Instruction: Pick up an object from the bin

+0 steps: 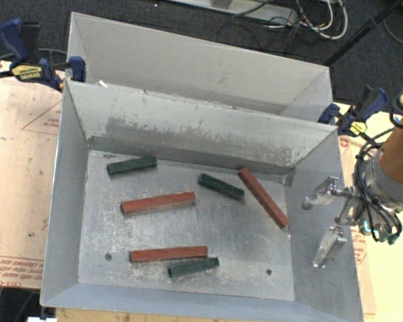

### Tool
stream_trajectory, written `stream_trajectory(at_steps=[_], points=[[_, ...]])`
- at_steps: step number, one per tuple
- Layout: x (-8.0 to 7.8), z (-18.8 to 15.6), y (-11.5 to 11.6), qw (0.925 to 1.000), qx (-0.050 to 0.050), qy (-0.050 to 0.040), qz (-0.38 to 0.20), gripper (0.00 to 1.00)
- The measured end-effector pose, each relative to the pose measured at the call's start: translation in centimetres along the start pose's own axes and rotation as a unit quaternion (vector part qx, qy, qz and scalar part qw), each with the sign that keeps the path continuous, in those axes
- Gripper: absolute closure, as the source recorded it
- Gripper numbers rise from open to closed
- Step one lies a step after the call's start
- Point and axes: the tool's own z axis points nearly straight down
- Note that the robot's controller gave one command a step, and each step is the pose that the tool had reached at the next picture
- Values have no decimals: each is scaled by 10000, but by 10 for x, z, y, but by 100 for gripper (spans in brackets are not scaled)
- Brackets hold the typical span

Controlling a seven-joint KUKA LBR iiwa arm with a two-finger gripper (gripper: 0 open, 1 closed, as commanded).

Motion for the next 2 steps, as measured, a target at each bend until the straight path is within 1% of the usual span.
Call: stream_trajectory(at_steps=[1, 2], points=[[-2, -3, 1, 10000, 6, -30, -17, 0], [-41, 66, 1, 9997, 7, -66, 238, 0]])
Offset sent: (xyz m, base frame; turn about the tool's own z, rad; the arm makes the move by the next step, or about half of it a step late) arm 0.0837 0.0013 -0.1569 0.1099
